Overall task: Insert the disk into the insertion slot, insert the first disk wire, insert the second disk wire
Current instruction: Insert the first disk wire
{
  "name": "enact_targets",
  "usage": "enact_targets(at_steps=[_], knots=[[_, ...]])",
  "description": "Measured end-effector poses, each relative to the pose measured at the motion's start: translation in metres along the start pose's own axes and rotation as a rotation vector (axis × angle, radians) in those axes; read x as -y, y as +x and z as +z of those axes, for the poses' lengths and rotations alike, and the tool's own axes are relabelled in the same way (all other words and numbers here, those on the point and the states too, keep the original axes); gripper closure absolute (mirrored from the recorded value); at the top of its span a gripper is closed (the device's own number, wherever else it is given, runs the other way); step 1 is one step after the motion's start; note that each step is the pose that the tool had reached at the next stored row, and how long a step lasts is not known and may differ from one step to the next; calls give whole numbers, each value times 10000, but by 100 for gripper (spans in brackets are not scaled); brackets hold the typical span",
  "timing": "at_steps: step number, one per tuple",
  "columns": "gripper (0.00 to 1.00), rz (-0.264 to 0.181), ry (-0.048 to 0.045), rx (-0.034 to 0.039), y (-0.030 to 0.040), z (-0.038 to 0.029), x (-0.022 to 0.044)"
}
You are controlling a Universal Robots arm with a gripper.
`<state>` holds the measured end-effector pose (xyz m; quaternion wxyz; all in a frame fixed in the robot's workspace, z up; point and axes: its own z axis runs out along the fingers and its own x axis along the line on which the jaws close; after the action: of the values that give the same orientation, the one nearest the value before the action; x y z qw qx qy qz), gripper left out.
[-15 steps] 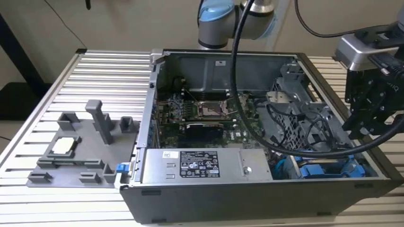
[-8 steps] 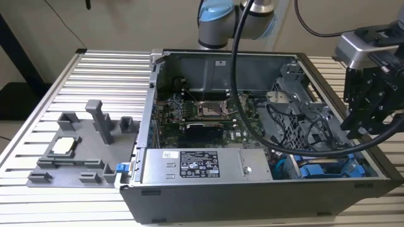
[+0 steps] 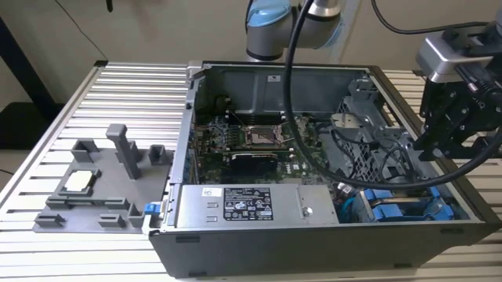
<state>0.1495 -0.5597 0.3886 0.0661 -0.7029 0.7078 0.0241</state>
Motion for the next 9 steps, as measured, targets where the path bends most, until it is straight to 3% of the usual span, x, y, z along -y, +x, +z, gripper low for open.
enact_targets(at_steps=[5, 9], knots=[[73, 7, -18, 96, -78, 9, -28], [73, 11, -23, 154, -121, 11, -128]])
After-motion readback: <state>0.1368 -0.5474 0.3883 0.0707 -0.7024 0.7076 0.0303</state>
